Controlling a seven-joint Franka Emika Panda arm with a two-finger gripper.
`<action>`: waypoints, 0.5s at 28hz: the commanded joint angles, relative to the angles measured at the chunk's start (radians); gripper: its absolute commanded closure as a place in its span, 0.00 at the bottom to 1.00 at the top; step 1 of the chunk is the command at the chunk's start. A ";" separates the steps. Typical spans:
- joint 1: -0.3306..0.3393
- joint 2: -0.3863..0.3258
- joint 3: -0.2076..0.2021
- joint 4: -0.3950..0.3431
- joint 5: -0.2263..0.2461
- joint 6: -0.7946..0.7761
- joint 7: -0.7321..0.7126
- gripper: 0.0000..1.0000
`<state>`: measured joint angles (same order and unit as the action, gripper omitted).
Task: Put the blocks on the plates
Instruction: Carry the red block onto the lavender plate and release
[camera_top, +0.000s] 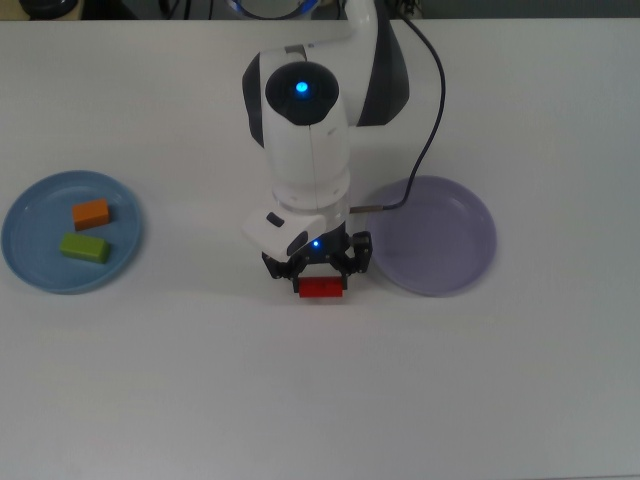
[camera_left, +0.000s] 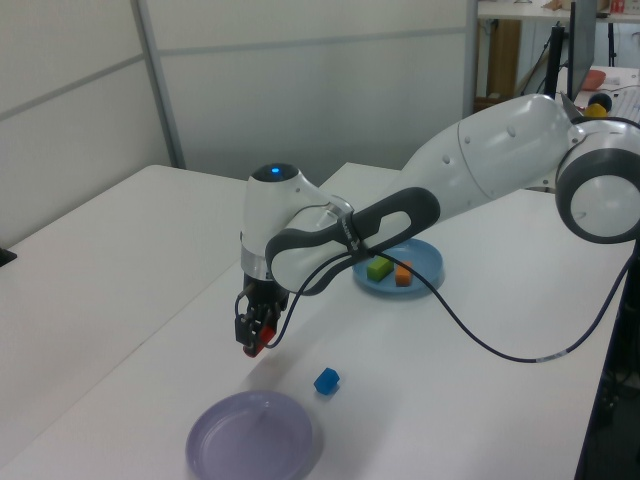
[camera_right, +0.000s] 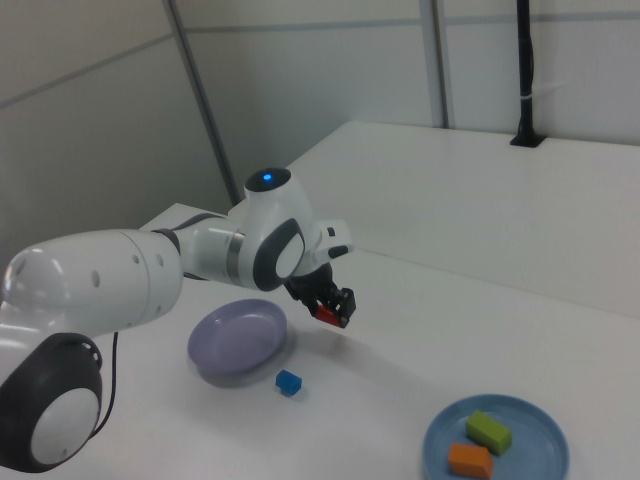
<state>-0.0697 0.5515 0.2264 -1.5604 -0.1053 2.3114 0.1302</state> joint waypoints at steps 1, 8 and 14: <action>0.017 -0.062 0.033 -0.029 0.021 -0.064 0.025 0.79; 0.086 -0.071 0.074 -0.032 -0.001 -0.090 0.086 0.79; 0.142 -0.058 0.073 -0.052 -0.066 -0.089 0.143 0.77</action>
<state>0.0354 0.5051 0.3108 -1.5788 -0.1151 2.2350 0.2086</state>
